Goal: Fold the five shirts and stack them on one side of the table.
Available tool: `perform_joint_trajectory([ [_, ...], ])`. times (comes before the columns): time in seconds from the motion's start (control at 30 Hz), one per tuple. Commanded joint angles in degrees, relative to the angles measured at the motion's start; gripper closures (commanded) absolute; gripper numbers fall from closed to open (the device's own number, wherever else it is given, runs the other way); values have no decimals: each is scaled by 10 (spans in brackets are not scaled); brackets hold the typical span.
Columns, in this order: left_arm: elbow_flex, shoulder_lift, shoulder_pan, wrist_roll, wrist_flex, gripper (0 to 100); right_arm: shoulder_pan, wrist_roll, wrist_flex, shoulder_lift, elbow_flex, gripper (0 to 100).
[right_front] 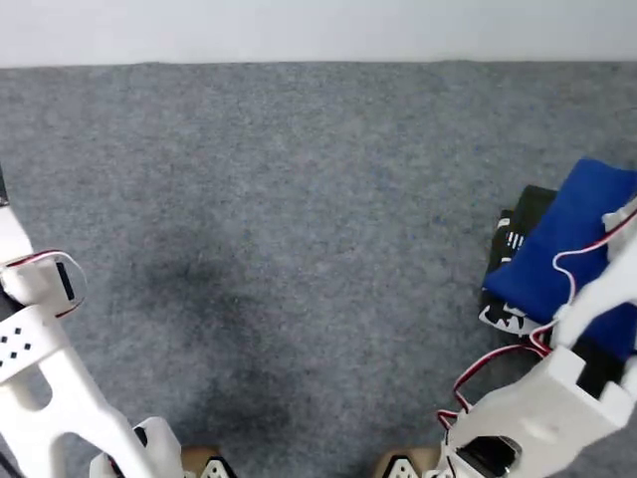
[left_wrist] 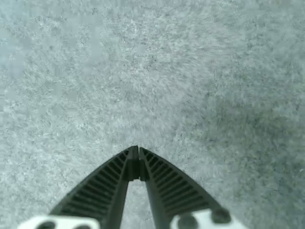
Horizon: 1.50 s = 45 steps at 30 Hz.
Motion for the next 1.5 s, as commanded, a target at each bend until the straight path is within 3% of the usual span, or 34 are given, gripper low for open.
perform_joint_trajectory([
  [0.0, 1, -15, 4, 0, -9, 994, 7, -29, 14, -8, -77, 623],
  [0.17, 2, -14, 4, 0, -9, 994, -9, -29, 115, -8, -203, 688],
  [0.37, 3, -15, 4, 0, -9, 994, -26, -27, 116, -28, -226, 998],
  [0.43, 3, -15, 4, 0, -9, 994, -25, -29, 116, -32, -213, 954],
  [0.6, 3, -15, 4, -1, -9, 994, -15, -26, 97, -7, -153, 986],
  [0.93, 3, -15, 4, -43, -8, 994, 61, -26, -58, 218, -136, 990],
  [1.2, -48, -16, 4, -43, 51, 994, 24, -30, 117, 146, -275, 990],
  [1.33, -111, -17, 29, -41, 96, 994, 15, -30, 116, 99, -280, 990],
  [1.47, -176, -17, 100, -40, 158, 994, 10, -26, 116, 42, -251, 990],
])
